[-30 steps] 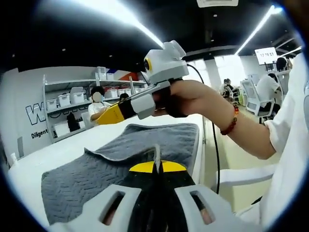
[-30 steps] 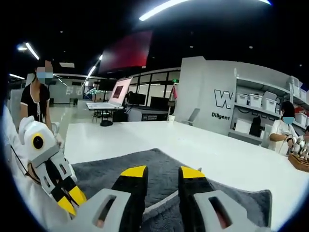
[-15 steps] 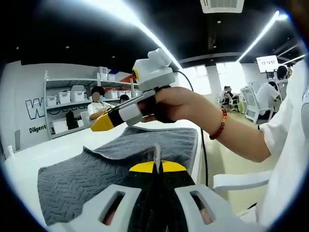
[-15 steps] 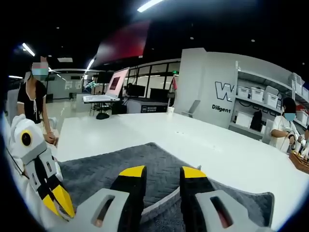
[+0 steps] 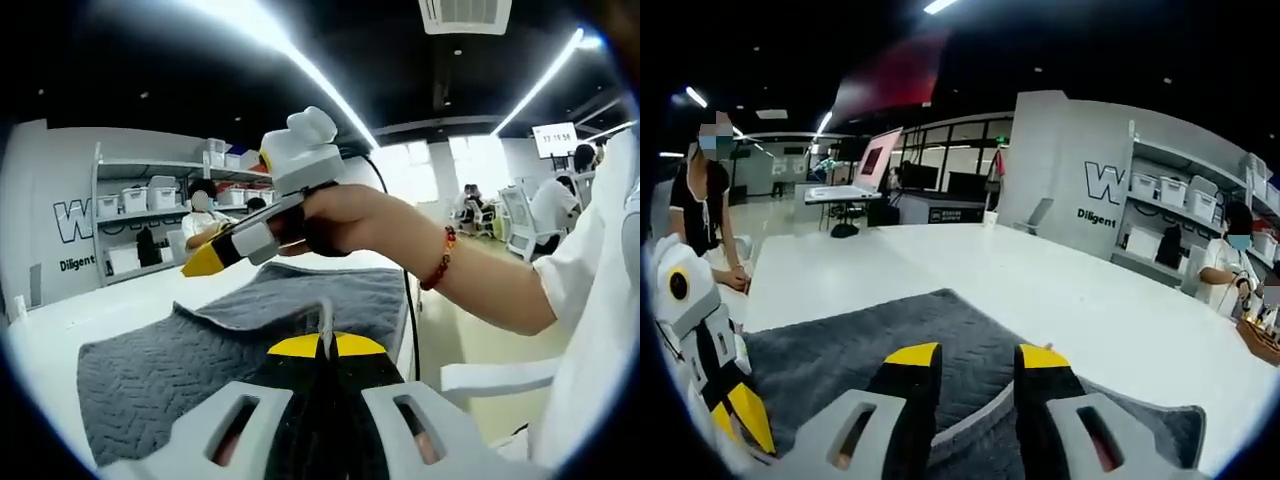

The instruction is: Open the folded towel by lifting each exposed corner and separating the folded layers until the towel lies flat within the target outline without major curled edges

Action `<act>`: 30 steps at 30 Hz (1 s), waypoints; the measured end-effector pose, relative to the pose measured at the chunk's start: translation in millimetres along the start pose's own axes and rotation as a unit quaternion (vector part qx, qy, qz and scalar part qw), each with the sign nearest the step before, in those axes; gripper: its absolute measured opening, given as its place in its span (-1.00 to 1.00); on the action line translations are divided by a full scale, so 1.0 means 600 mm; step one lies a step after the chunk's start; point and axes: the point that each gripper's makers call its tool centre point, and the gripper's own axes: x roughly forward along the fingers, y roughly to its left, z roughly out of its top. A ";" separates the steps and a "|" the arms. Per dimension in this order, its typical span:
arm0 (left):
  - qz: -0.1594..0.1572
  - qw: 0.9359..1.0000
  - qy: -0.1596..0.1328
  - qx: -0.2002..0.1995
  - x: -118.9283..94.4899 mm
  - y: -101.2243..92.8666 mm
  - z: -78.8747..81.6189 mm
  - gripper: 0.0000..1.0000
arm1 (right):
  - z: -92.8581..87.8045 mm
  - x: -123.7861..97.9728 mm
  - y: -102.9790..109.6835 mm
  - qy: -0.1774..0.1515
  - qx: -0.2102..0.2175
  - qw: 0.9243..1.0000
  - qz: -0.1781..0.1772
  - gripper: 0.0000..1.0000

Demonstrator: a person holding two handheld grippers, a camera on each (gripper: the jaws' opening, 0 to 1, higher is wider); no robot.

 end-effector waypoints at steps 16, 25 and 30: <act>-0.006 1.000 -0.006 -0.008 -0.003 -0.005 -0.003 -0.99 | -0.011 0.021 -0.016 0.022 0.001 1.000 -0.006 -0.49; 0.001 1.000 -0.010 -0.009 -0.007 0.003 -0.002 -0.99 | -0.029 0.045 -0.024 0.045 0.004 0.999 -0.006 -0.48; -0.003 1.000 -0.012 -0.015 -0.006 0.004 -0.005 -0.99 | -0.040 0.050 -0.030 0.058 -0.002 0.998 -0.013 -0.48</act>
